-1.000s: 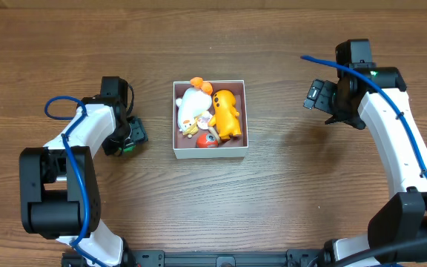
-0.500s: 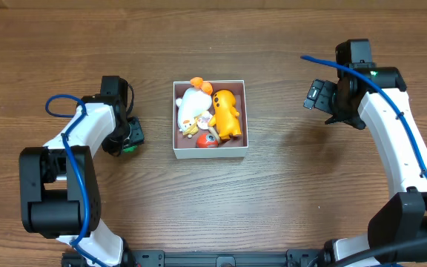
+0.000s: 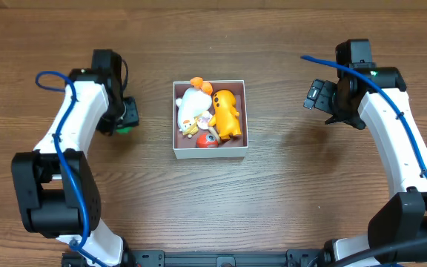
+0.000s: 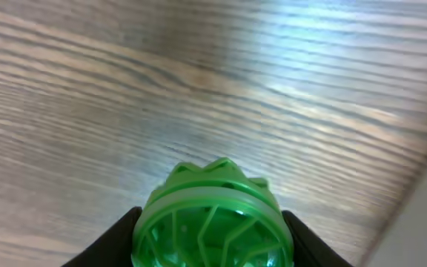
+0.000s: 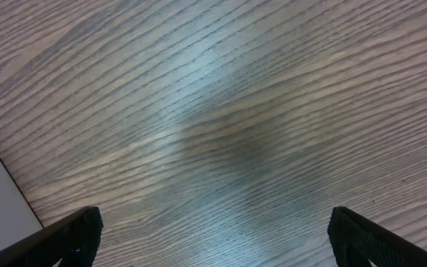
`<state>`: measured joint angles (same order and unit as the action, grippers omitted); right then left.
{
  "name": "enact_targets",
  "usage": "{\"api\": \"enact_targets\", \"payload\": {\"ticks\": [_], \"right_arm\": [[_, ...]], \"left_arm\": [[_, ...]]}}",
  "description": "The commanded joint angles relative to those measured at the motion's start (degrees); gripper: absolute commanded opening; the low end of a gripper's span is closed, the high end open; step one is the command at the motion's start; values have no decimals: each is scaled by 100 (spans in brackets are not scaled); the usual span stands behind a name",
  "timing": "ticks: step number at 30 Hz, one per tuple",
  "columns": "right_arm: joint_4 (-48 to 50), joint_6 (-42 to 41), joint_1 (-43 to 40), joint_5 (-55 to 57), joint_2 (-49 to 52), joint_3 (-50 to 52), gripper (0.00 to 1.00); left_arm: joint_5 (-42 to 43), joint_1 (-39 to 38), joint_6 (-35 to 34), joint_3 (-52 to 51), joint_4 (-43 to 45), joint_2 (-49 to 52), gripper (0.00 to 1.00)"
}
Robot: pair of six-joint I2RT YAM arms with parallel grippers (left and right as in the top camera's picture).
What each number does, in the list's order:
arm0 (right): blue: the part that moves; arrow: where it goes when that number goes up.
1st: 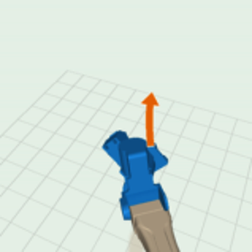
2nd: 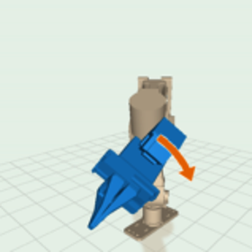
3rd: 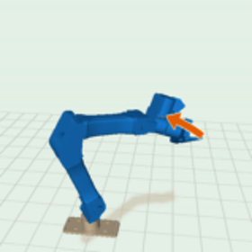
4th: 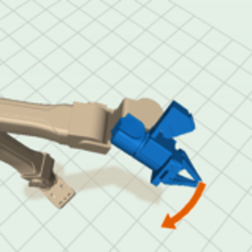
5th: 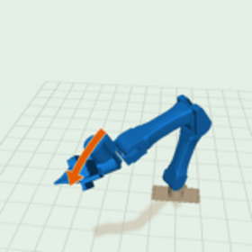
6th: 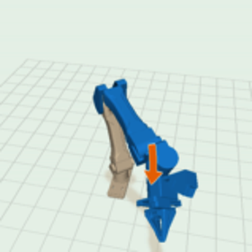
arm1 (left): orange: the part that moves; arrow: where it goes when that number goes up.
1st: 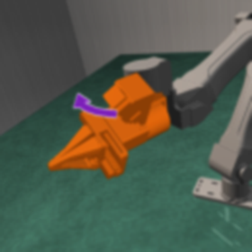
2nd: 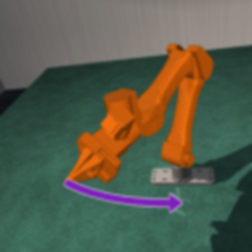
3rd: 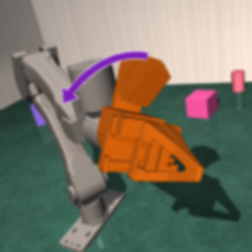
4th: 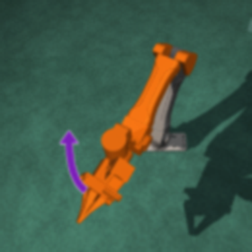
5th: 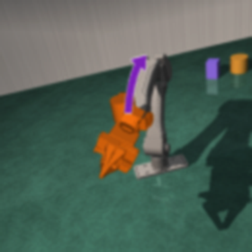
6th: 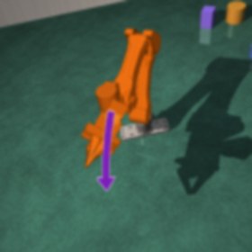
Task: Pack container
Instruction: 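Carry the green lid into the box and release it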
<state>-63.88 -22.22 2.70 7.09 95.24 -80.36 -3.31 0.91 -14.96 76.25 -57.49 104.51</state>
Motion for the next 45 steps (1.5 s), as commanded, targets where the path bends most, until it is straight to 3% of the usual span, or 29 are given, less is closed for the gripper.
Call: {"api": "enact_targets", "payload": {"ticks": [1, 8, 17, 29, 45], "right_arm": [[33, 9, -15, 79, 9, -103, 100], [33, 9, -15, 79, 9, -103, 100], [33, 9, -15, 79, 9, -103, 100], [31, 9, -15, 79, 9, -103, 100], [33, 9, -15, 79, 9, -103, 100]], "left_arm": [[511, 31, 514, 802, -417, 70, 34], [994, -267, 516, 1679, -901, 70, 35], [1086, -1172, 369, 2306, -898, 70, 38], [1034, -2319, -201, 2299, -420, 116, 37], [1019, -2618, -417, 1585, -55, 127, 37]]}}
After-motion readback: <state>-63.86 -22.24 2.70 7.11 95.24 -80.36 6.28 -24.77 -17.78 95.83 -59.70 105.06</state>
